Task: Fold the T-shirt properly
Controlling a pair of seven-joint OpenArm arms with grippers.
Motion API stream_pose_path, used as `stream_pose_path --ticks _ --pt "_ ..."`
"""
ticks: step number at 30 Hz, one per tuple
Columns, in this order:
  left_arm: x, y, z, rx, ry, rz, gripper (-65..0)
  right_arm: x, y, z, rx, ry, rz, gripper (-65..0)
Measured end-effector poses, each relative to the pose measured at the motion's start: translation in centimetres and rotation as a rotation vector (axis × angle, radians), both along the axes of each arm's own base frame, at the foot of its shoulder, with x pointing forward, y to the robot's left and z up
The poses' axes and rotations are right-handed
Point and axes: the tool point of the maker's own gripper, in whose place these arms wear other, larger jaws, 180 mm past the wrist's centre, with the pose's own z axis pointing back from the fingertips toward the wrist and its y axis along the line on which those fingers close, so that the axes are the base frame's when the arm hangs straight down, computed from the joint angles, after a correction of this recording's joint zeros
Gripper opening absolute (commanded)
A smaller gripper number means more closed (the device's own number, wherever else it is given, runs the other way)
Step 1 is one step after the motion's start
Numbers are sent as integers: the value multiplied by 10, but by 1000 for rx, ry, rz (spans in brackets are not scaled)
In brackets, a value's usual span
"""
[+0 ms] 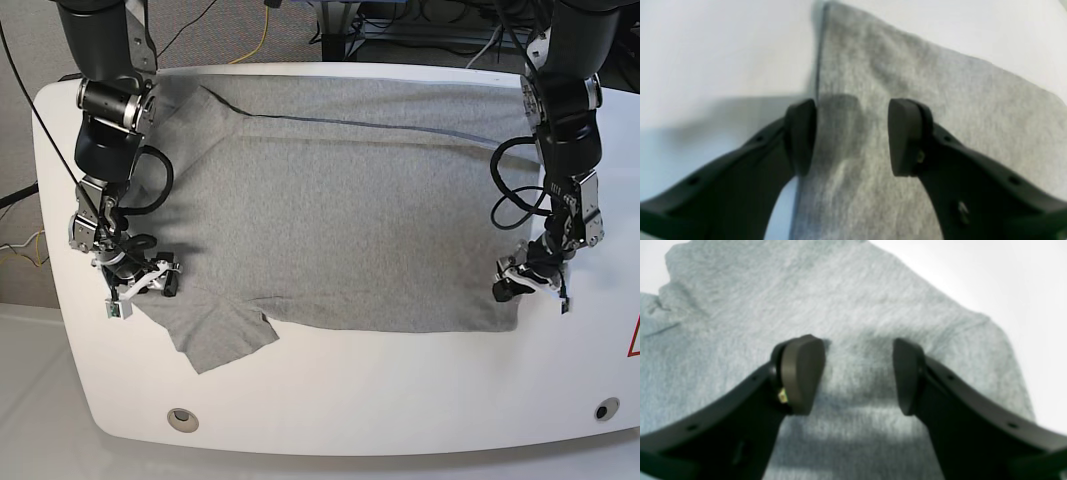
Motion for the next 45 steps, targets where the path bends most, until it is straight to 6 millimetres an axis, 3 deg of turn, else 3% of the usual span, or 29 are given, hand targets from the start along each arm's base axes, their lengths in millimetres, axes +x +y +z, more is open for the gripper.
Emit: stream_pose_path --ticks 8,45 --pt "-2 9 0 18 4 10 -325 -1 3 -1 8 -2 6 -296" --pt "-3 8 0 21 3 8 -344 1 9 0 51 -9 3 -291"
